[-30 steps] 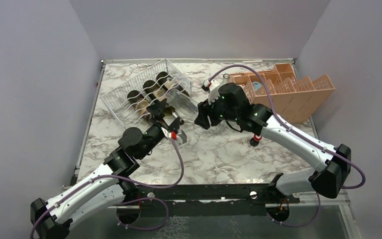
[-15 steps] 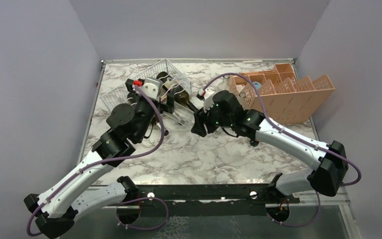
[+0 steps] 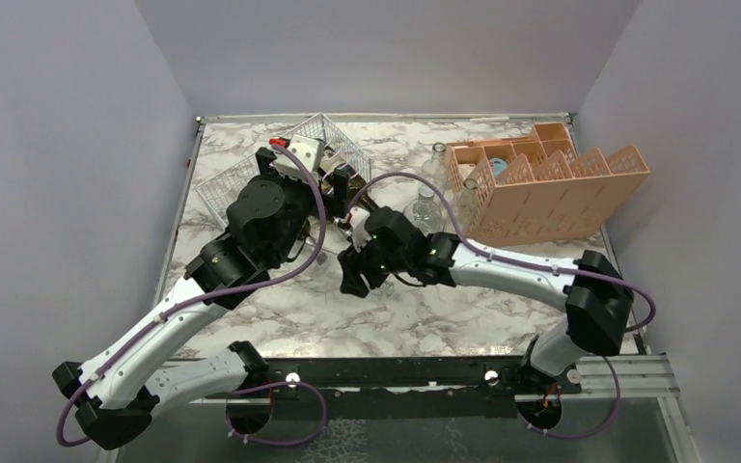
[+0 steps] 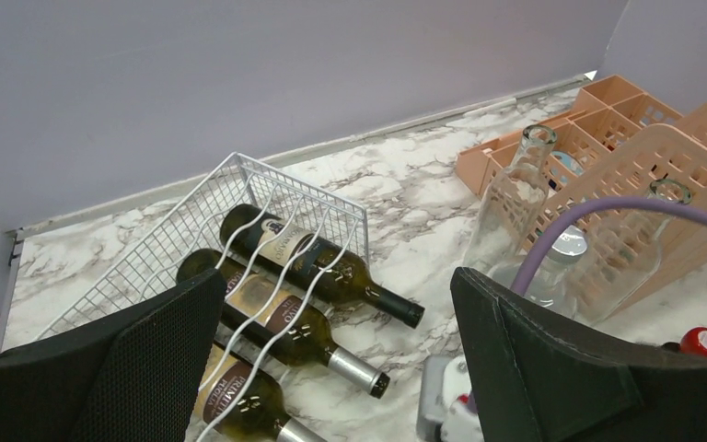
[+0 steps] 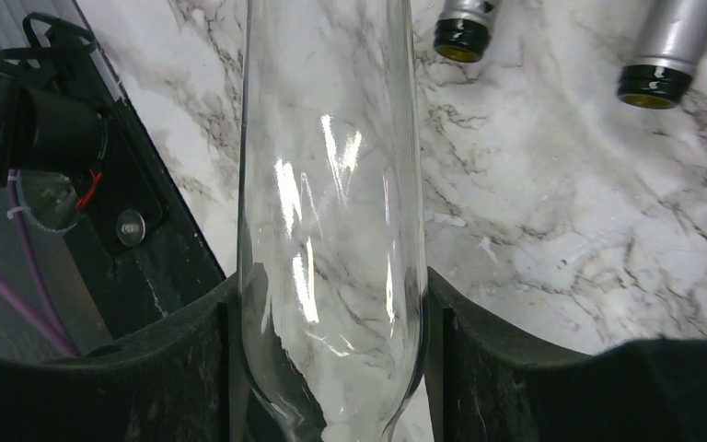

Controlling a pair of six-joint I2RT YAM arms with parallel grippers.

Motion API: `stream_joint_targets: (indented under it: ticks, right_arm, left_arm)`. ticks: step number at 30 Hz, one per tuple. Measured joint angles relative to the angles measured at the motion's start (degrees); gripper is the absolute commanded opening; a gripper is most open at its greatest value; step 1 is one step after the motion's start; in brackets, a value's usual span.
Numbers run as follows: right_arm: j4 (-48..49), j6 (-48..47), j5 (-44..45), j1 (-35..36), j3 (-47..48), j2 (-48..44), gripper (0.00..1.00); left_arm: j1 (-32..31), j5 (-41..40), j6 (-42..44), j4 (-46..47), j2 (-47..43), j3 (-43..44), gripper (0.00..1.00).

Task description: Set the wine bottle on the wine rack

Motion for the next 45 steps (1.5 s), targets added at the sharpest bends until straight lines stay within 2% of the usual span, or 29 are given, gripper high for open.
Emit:
stream_joint_targets:
  ticks: [8, 17, 37, 45]
  right_arm:
    - [5.2, 1.9, 1.0, 3.7, 0.3, 7.7, 0.01]
    - [10.9, 5.3, 3.4, 4.1, 3.0, 13.2, 0.01]
    - [15.8, 9.1, 9.1, 4.2, 16.0, 26.4, 0.01]
    - [17.1, 12.0, 14.4, 4.3, 27.3, 36.2, 0.17]
  left_arm:
    - [0.0, -0.1, -0.5, -0.9, -0.1, 0.0, 0.99]
    - [0.0, -0.3, -0.5, -2.0, -0.2, 0.0, 0.99]
    - [0.0, -0.2, -0.5, -2.9, -0.2, 1.8, 0.99]
    - [0.0, -0.2, -0.5, -4.0, 0.1, 4.4, 0.99]
